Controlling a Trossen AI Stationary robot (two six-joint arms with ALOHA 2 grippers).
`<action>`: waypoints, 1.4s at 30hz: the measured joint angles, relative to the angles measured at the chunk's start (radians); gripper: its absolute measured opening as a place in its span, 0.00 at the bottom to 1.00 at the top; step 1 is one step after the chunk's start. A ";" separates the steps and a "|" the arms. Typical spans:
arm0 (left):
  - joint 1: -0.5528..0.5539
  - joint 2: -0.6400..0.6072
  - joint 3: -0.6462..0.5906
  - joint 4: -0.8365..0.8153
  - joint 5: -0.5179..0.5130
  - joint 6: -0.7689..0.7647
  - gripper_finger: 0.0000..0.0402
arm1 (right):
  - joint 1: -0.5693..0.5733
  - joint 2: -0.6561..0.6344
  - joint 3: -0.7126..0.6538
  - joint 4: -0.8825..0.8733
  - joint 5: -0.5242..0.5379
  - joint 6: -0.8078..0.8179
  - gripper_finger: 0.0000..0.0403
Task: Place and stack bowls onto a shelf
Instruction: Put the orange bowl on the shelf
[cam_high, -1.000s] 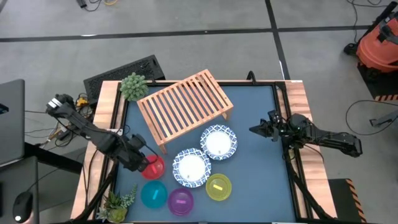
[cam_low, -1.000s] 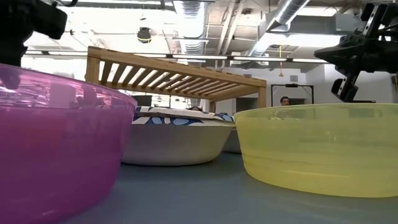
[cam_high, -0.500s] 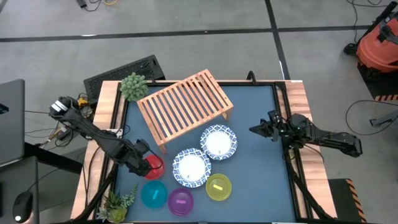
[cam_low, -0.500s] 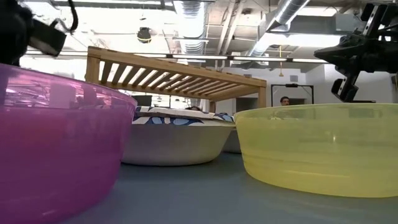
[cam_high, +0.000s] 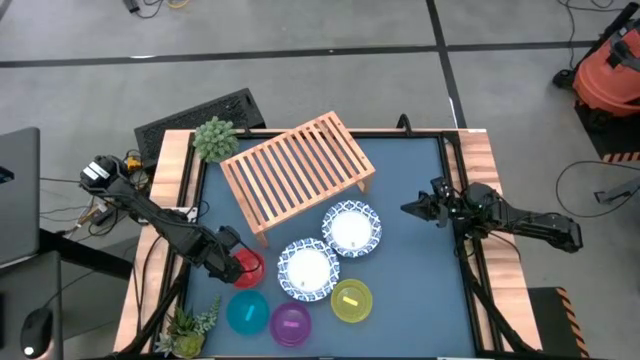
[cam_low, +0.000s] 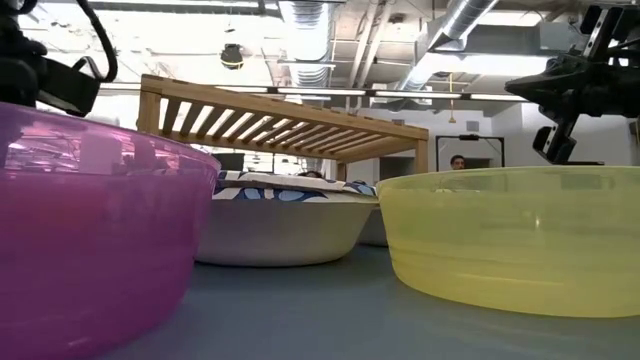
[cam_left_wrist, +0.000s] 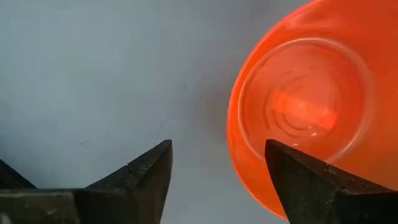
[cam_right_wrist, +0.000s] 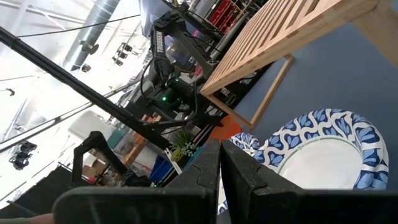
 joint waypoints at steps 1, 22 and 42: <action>0.000 0.001 0.000 -0.005 0.000 -0.008 0.56 | 0.000 0.000 0.000 0.000 0.000 0.000 0.10; 0.093 0.004 0.025 -0.054 0.065 -0.042 0.00 | 0.000 0.000 0.000 0.000 0.000 -0.018 0.10; 0.096 -0.143 0.336 -0.251 0.149 -0.182 0.00 | 0.000 0.000 0.000 -0.001 0.000 -0.028 0.10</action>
